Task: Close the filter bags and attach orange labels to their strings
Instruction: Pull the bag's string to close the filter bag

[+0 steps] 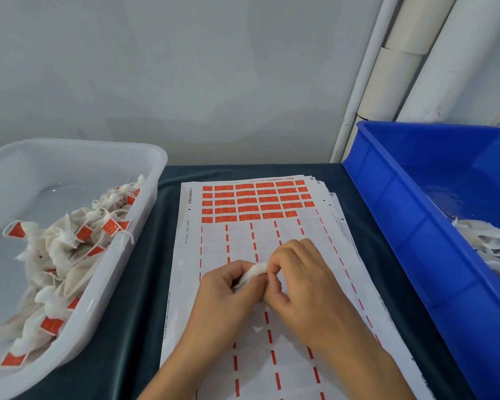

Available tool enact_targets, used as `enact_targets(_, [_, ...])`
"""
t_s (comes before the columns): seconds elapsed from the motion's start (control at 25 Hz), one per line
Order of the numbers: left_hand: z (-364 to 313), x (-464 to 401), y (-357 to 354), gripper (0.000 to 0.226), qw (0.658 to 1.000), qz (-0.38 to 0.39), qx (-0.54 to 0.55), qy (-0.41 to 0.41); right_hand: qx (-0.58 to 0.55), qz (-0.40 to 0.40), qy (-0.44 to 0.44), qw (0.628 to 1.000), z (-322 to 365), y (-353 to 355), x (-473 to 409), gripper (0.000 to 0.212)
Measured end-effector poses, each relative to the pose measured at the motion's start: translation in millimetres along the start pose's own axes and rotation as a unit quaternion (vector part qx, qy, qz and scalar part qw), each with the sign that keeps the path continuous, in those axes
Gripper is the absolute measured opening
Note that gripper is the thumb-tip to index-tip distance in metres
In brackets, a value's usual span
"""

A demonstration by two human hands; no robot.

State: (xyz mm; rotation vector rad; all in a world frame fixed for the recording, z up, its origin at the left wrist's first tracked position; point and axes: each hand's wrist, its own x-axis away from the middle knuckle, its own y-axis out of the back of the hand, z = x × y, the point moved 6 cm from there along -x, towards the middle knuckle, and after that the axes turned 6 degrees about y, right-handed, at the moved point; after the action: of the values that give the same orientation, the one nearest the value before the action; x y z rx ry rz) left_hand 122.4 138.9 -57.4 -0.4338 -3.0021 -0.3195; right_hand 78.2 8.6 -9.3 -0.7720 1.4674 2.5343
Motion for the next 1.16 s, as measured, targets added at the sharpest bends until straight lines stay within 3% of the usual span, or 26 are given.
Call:
enact_targets(0.32, [-13,5,2,0.007,0.995,0.030,0.093,-0.021,-0.222,0.012,-0.110,0.969,-8,-3,3,0.002])
enact_targets(0.36, [-16,6,3,0.017,0.993,0.031,0.104,-0.041,-0.252,0.004,-0.115,0.961,-8,-2,4,0.004])
enact_targets(0.44, [-21,9,3,0.024,0.993,0.029,0.074,-0.084,-0.305,-0.009,-0.130,0.943,-8,1,4,0.007])
enact_targets(0.52, [-25,10,3,0.013,0.993,0.031,0.054,-0.103,-0.347,-0.012,-0.156,0.925,-10,1,4,0.011])
enact_targets(0.6, [-24,10,5,0.015,0.993,0.034,0.058,-0.098,-0.370,-0.013,-0.178,0.912,-14,2,4,0.011])
enact_targets(0.76, [-22,7,8,0.016,0.995,0.035,0.057,-0.077,-0.411,-0.025,-0.207,0.888,-25,2,5,0.033])
enact_targets(1.04, [-27,14,7,0.022,0.993,0.021,0.026,-0.114,-0.493,-0.030,-0.222,0.841,-24,-8,4,0.018])
enact_targets(1.16, [-28,14,9,0.013,0.992,-0.009,-0.006,-0.126,-0.519,-0.029,-0.233,0.822,-26,-13,5,0.019])
